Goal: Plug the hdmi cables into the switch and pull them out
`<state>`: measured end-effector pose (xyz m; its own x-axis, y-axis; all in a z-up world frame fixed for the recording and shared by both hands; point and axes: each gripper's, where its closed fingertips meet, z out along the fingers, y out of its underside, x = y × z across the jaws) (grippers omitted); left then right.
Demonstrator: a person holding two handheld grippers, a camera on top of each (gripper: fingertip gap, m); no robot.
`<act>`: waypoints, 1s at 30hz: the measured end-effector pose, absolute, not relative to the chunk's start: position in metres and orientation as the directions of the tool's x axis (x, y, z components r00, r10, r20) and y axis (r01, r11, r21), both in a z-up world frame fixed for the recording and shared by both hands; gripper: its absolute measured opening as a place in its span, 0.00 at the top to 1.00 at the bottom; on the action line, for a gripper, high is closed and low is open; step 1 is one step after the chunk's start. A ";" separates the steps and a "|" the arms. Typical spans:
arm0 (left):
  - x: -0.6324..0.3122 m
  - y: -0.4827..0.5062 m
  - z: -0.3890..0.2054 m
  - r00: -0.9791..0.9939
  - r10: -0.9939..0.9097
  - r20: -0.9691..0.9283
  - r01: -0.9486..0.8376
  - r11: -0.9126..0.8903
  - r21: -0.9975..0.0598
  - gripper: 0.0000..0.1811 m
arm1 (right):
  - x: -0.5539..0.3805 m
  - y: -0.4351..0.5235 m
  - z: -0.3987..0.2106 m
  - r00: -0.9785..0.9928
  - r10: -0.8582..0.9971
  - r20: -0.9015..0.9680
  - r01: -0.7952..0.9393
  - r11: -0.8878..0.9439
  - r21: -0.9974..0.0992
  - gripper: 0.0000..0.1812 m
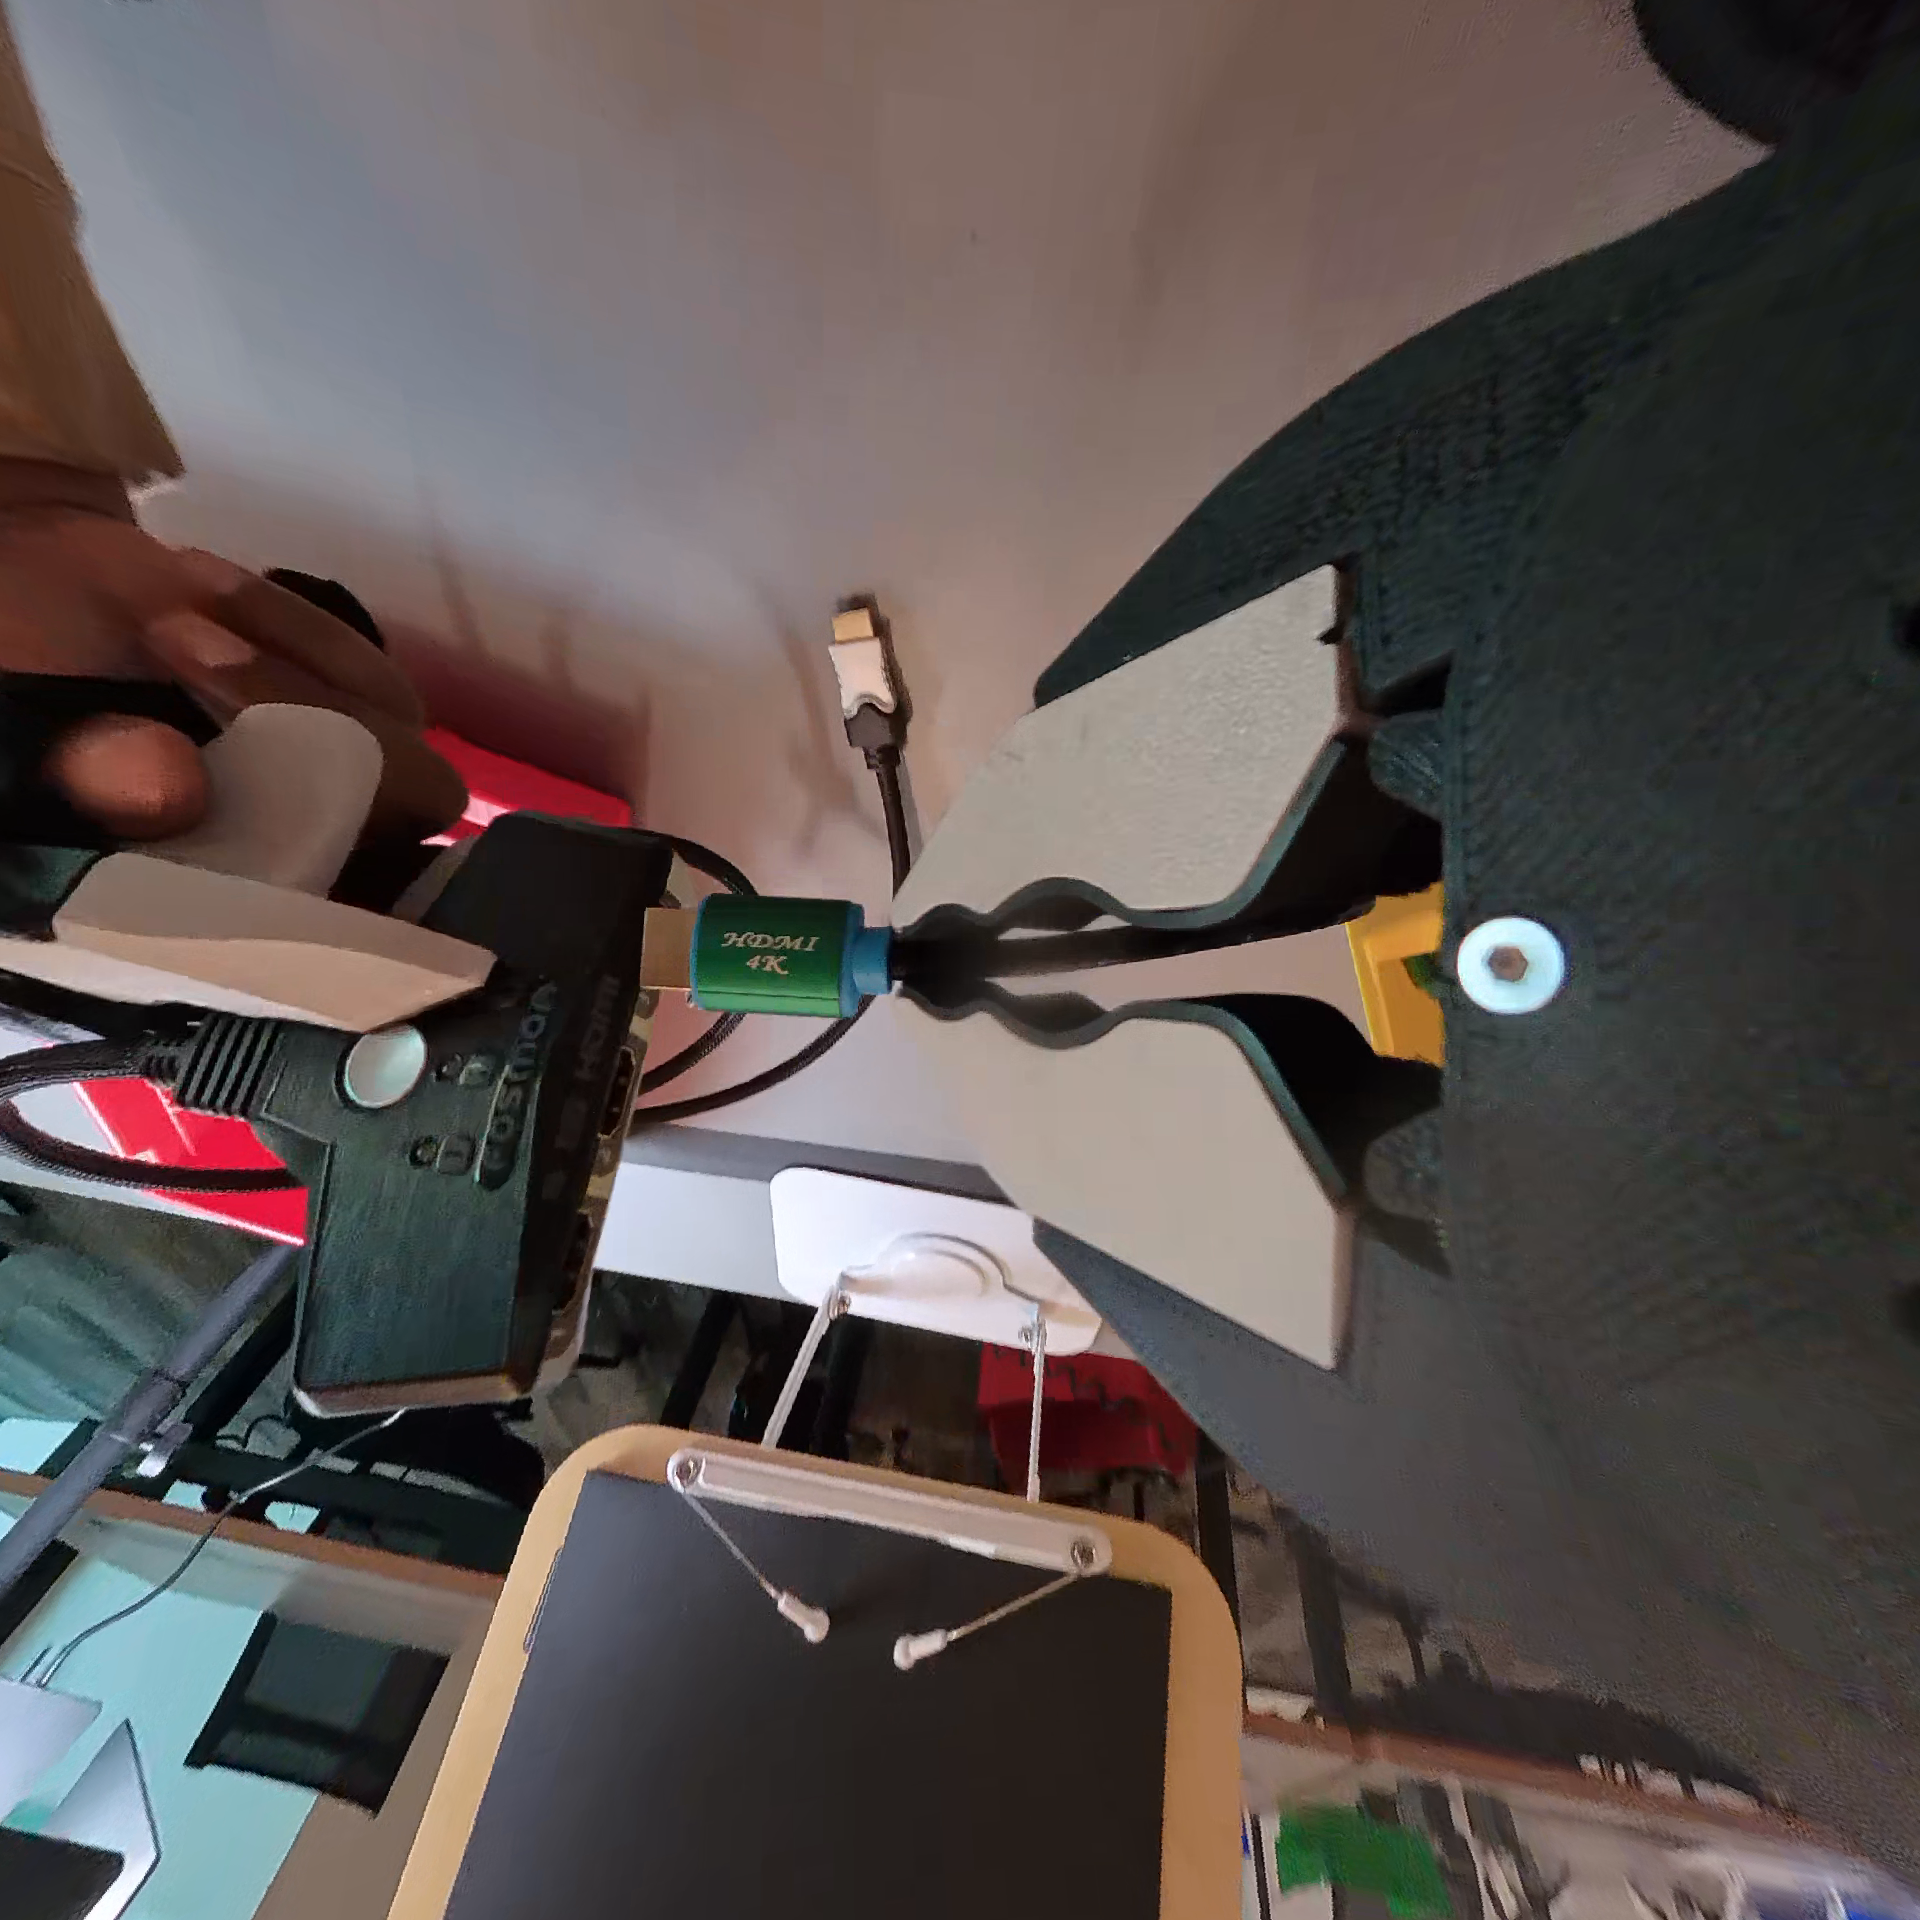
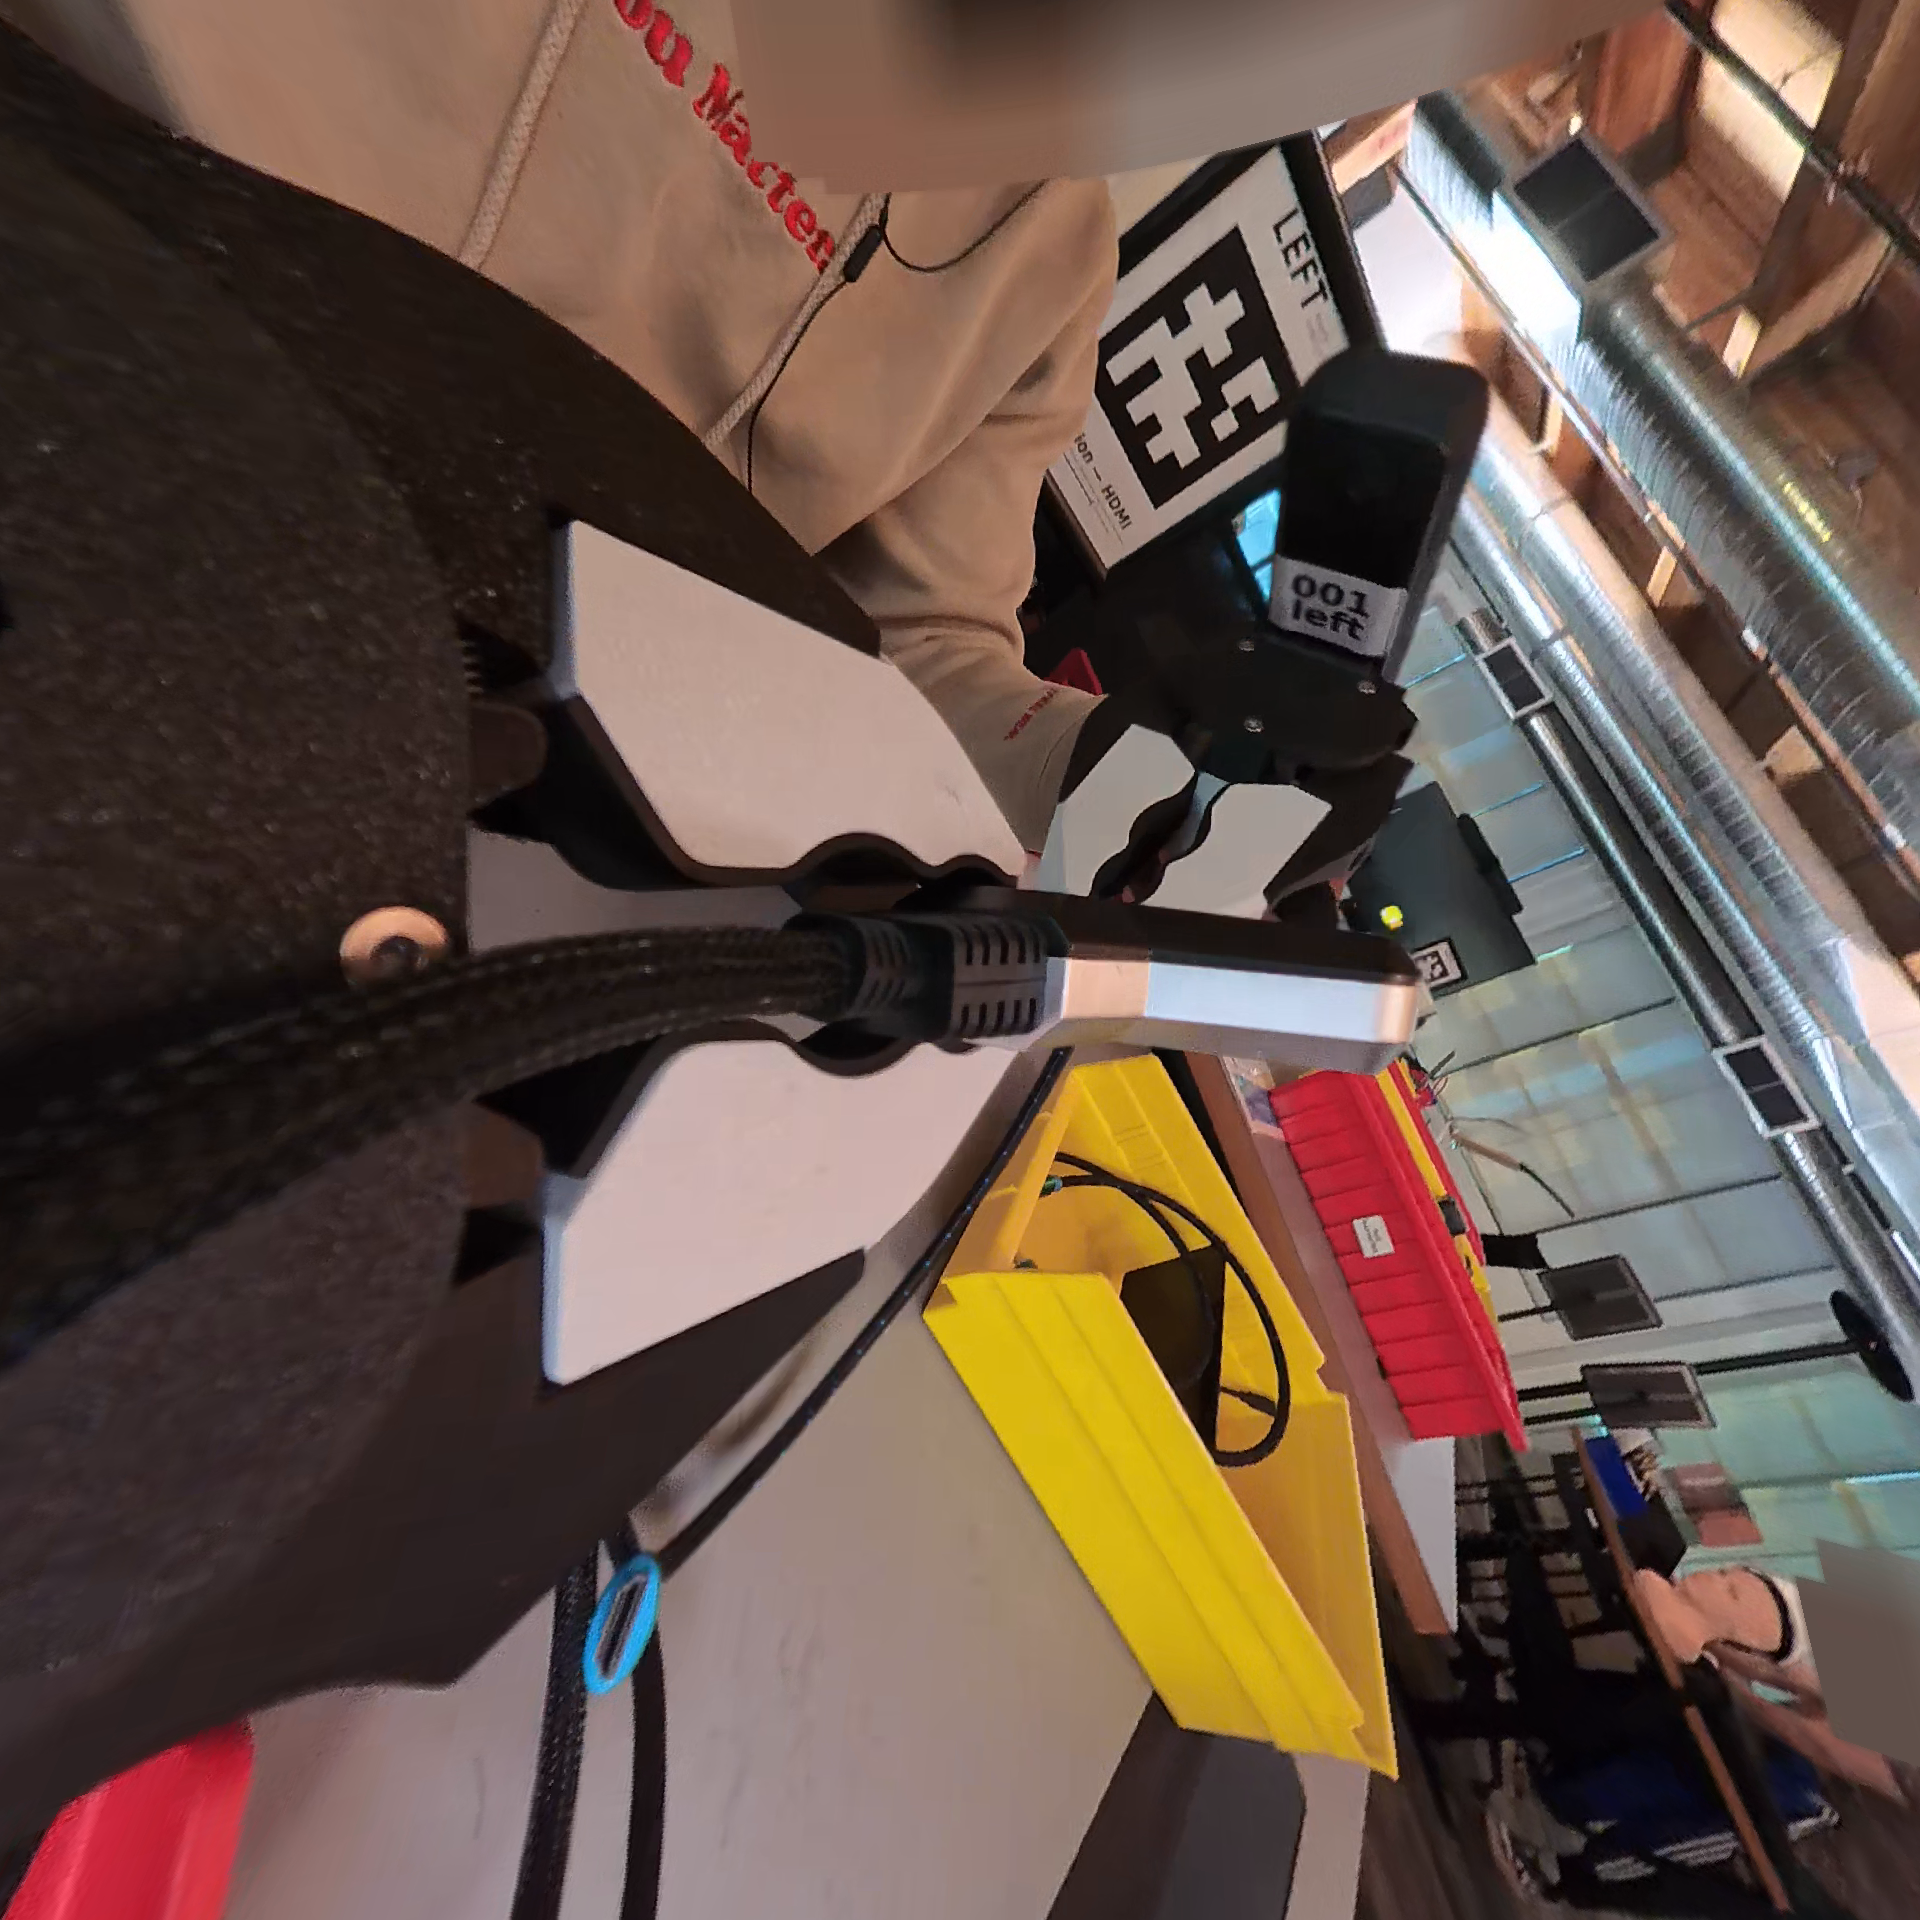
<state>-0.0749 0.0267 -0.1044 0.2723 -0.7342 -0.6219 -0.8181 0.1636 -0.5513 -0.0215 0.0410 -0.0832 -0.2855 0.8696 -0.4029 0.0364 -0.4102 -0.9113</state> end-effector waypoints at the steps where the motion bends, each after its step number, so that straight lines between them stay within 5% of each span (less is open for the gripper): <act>1: -0.075 0.028 -0.105 0.261 -0.721 -0.642 -0.826 0.178 -0.536 0.96 | -0.021 0.042 -0.084 -0.279 0.867 -0.412 0.038 -0.419 -0.907 0.88; 17: -0.075 0.051 -0.099 0.192 -0.472 -0.860 -0.890 0.286 -0.355 0.96 | -0.019 0.059 -0.077 -0.205 0.854 -0.479 -0.011 -0.491 -0.871 0.88; 26: -0.071 0.051 -0.097 0.245 -0.490 -0.837 -0.840 0.324 -0.435 0.96 | -0.018 0.064 -0.072 -0.201 0.837 -0.508 -0.050 -0.527 -0.848 0.87; 30: -0.064 0.048 -0.087 0.334 -0.529 -0.780 -0.730 0.379 -0.569 0.96 | -0.015 0.068 -0.063 -0.262 0.781 -0.567 -0.113 -0.609 -0.785 0.87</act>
<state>-0.0641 0.0481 -0.0873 0.3342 -0.5285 -0.7803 -0.7297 0.3789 -0.5692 -0.0147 0.0683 -0.0629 -0.2623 0.7807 -0.5672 -0.1127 -0.6085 -0.7855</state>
